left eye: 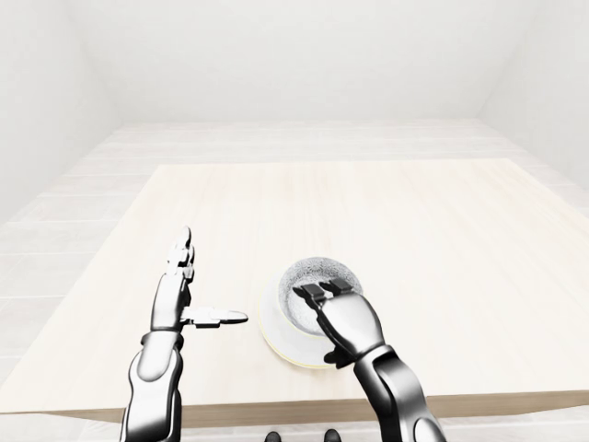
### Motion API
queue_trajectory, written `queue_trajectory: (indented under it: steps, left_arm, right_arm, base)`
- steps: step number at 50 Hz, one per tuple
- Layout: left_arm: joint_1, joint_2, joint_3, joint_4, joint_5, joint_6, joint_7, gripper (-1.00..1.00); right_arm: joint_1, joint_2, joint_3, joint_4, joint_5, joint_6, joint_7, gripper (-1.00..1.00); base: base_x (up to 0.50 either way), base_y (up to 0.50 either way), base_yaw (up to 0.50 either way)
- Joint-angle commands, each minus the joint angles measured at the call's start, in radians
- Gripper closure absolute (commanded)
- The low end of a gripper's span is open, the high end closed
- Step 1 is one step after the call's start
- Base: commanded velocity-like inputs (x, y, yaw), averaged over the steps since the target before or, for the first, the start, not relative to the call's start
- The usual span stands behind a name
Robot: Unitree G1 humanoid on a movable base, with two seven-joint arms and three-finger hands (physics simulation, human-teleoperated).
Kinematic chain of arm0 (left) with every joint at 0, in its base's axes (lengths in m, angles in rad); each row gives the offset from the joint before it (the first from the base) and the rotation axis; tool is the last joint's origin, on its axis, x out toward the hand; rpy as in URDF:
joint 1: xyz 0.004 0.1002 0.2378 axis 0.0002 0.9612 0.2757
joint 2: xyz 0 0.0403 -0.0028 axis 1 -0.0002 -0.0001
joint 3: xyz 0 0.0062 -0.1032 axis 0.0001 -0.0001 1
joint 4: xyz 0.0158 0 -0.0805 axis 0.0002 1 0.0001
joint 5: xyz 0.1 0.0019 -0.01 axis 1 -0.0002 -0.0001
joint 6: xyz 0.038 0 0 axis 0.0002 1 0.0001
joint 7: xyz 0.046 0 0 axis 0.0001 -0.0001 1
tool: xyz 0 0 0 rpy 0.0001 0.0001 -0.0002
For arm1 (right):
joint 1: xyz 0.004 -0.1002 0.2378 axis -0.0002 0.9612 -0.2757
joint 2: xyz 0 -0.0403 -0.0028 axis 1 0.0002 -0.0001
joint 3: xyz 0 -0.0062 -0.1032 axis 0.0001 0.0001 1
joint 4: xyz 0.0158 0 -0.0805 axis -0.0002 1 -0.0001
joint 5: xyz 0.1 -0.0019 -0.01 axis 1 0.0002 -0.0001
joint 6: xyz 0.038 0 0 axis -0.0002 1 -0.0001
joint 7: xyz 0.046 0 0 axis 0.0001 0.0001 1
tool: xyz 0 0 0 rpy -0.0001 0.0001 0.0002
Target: Put the bowl on the plate.
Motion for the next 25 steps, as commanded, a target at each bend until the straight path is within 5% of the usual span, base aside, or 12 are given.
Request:
queue_trajectory:
  steps: [1,25]
  left_arm:
    - [0.002,0.0,-0.002,0.005,0.001,-0.005,0.001,-1.0]
    - [-0.003,0.0,-0.004,0.014,0.001,-0.008,0.002,-1.0]
  right_arm:
    - [0.014,-0.008,0.014,-0.027,-0.007,0.0,0.014,-0.51]
    - [0.047,-0.035,-0.024,-0.199,-0.047,0.0,0.128,-0.62]
  base:
    - [0.0,0.0,0.0]
    - [0.0,0.0,0.0]
